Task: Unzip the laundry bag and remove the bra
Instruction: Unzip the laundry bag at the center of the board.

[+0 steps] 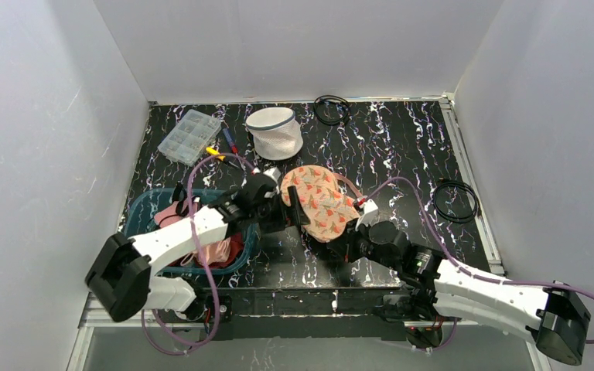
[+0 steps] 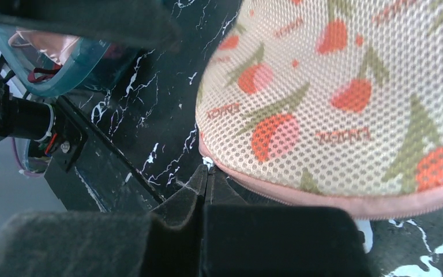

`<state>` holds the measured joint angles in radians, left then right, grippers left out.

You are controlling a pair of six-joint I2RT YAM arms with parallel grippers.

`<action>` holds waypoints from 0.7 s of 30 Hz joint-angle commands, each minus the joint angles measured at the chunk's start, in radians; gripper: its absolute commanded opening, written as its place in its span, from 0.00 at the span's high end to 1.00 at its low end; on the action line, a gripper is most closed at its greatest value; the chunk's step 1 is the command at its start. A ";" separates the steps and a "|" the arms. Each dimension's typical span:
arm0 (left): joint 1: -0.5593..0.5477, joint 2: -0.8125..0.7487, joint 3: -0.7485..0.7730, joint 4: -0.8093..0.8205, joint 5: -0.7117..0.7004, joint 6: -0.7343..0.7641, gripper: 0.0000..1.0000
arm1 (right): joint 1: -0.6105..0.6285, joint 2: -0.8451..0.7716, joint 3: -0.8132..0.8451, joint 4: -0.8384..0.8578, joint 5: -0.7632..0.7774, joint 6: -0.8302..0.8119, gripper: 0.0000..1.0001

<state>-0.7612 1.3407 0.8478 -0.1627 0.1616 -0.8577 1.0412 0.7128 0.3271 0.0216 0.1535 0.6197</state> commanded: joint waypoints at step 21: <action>-0.312 -0.326 -0.342 0.147 -0.450 -0.548 0.17 | 0.066 0.194 -0.054 0.386 -0.041 0.137 0.99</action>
<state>-1.0706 0.9871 0.4744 -0.0250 -0.1810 -1.3525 1.0885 0.8864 0.2707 0.3130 0.1276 0.7494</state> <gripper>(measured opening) 0.850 0.031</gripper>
